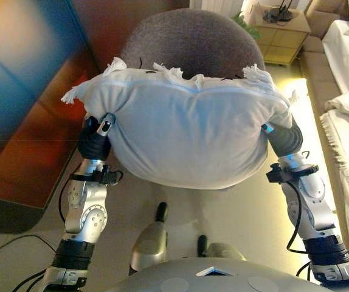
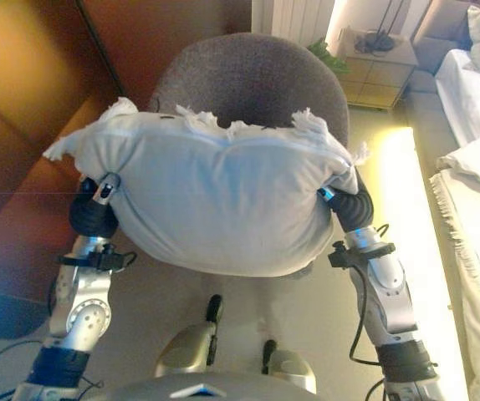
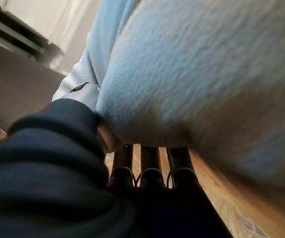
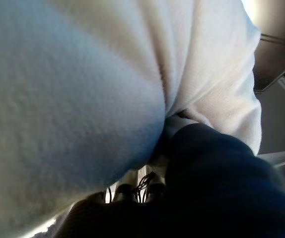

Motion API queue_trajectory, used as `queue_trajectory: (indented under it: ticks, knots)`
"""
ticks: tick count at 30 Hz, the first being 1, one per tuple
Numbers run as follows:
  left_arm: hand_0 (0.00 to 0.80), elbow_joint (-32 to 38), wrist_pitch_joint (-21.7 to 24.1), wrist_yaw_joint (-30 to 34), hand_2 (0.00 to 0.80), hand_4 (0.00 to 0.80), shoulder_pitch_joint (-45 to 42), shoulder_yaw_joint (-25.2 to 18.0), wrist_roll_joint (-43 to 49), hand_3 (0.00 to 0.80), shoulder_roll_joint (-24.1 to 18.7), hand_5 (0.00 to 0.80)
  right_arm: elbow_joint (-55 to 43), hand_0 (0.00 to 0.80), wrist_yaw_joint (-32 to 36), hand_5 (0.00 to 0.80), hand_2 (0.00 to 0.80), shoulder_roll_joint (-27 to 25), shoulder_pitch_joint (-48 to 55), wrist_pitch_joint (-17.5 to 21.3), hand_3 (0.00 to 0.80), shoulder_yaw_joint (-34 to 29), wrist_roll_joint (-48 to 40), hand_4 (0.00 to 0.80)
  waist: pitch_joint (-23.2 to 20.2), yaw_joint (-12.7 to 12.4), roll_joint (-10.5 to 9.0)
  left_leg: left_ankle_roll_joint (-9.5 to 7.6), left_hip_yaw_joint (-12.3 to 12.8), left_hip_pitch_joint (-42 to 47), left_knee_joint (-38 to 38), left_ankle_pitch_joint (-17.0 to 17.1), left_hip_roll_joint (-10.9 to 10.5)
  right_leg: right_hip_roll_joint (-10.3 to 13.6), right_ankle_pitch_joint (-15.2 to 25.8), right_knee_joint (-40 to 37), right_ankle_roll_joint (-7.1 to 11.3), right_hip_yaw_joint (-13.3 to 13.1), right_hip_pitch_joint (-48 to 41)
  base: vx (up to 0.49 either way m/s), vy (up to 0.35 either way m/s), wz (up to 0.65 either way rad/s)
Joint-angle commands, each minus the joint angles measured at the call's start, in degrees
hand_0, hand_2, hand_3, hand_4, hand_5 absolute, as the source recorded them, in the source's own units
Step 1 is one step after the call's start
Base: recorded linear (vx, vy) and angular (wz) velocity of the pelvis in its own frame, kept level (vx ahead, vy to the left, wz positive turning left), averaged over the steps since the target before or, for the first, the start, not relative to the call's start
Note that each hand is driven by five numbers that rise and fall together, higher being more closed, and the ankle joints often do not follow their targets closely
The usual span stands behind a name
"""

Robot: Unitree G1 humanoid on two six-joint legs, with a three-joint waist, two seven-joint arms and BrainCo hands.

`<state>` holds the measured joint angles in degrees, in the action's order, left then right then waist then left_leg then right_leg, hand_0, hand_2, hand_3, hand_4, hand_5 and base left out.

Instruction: Pick up the cushion and take it to the sofa

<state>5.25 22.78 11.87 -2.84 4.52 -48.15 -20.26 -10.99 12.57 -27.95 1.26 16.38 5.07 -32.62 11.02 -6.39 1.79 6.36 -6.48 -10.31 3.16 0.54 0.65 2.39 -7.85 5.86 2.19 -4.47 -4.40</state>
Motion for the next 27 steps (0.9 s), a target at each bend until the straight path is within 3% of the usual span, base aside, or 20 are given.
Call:
queue_trajectory:
  ticks: [1,4,6,7,9,12,15,17,18,22,27]
  knots:
    - [0.8,8.2,5.5,2.0,0.8,0.8,2.2,2.5,1.0,0.8,-1.1,0.8,-6.7,0.8,2.3,0.8,0.8,0.6,-6.3,3.5,0.8,3.7,0.1,0.8,-4.1,-0.9,-2.16,-1.17,-0.2,-7.8,-8.1,13.9,1.3,-5.4,-4.8,3.3,-3.31,3.6,-6.8,0.439,0.187,-0.41]
    - [0.8,7.7,5.7,0.3,0.8,0.8,3.4,2.8,1.4,0.8,-1.9,0.8,-5.7,0.8,3.2,0.8,0.8,-0.4,-6.4,3.9,0.8,2.9,-1.8,0.8,-3.9,0.3,-2.28,-2.01,4.7,-5.6,-5.5,11.6,2.7,-3.1,-4.8,8.5,-1.41,4.7,-6.5,0.501,0.224,-0.22]
    - [0.8,7.1,4.9,0.7,0.8,0.8,3.5,2.5,1.3,0.8,-2.4,0.8,-5.8,0.8,3.4,0.8,0.8,-0.1,-5.3,3.8,0.8,2.3,-2.7,0.8,-4.9,0.2,-3.01,-2.96,4.1,-5.0,-3.4,10.4,1.6,-1.8,-3.1,10.9,0.2,4.7,-7.2,0.493,0.162,0.07]
    - [0.8,7.1,4.3,1.6,0.8,0.8,3.3,2.1,1.2,0.8,-2.6,0.8,-5.7,0.8,3.3,0.8,0.8,0.1,-4.8,3.8,0.8,1.8,-2.8,0.8,-5.5,0.1,-3.55,-3.87,4.6,-4.7,-2.2,9.2,0.8,-0.9,-1.2,13.3,1.46,5.0,-7.8,0.481,0.137,0.06]
    - [0.8,7.5,2.2,3.3,0.8,0.8,2.5,1.6,1.2,0.8,-3.2,0.8,-5.8,0.8,1.3,0.8,0.8,1.7,-3.7,4.1,0.8,1.2,-1.5,0.8,-7.3,-1.2,-5.15,-6.51,5.0,-4.0,-0.8,7.1,-1.8,1.3,6.7,19.1,5.46,6.7,-8.6,0.525,0.132,0.1]
    - [0.8,7.5,1.3,3.7,0.8,0.8,2.1,1.3,2.8,0.8,-3.6,0.8,-5.7,0.8,0.7,0.8,0.8,3.9,-3.7,4.4,0.8,1.6,0.4,0.8,-8.3,-1.4,-4.71,-8.03,5.9,-1.2,-0.9,5.2,-2.4,3.3,12.8,28.4,6.15,8.1,-3.0,0.386,0.127,-0.02]
    - [0.8,7.4,-0.3,3.3,0.8,0.8,3.6,0.6,1.8,0.8,-4.9,0.8,-4.9,0.8,0.0,0.8,0.8,4.6,-3.9,4.8,0.8,2.2,1.1,0.8,-8.1,0.6,-4.08,-7.69,5.9,2.5,-2.7,5.4,-2.8,1.0,8.2,19.7,4.82,9.0,2.1,0.395,0.091,-0.11]
    - [0.8,6.8,-0.9,2.9,0.8,0.8,5.0,0.7,2.4,0.8,-4.9,0.8,-4.8,0.8,-0.5,0.8,0.8,4.2,-3.7,4.8,0.8,1.8,1.4,0.8,-7.8,1.9,-3.8,-6.96,5.7,6.2,-4.4,4.9,-3.1,2.3,8.9,9.2,3.87,13.4,5.6,0.303,-0.001,0.23]
    - [0.8,6.6,-0.7,1.9,0.8,0.8,5.3,1.3,3.5,0.8,-4.7,0.8,-4.2,0.8,-0.7,0.8,0.8,4.0,-4.1,5.2,0.8,2.1,1.3,0.8,-7.3,2.5,-3.5,-6.61,5.6,8.0,-5.1,4.3,-2.7,2.8,9.5,6.7,3.68,14.4,6.8,0.233,-0.057,0.22]
    - [0.8,6.3,-1.5,-1.7,0.8,0.8,5.8,3.1,6.5,0.8,-4.0,0.8,-1.3,0.8,-3.5,0.8,0.8,3.5,-6.1,4.3,0.8,2.6,0.7,0.8,-6.7,3.6,-3.35,-6.19,5.3,11.5,-6.0,1.2,-1.8,4.0,11.4,-0.3,4.12,13.3,8.4,0.157,-0.068,0.28]
    - [0.8,4.2,-2.5,-4.3,0.8,0.8,5.7,5.2,9.9,0.8,-3.3,0.8,1.1,0.8,-6.5,0.8,0.8,3.0,-7.5,1.1,0.8,2.7,0.0,0.8,-8.7,3.3,-3.62,-5.59,5.7,13.1,-7.1,0.9,-0.8,3.7,11.4,-7.4,3.88,13.1,3.3,0.131,-0.064,0.18]
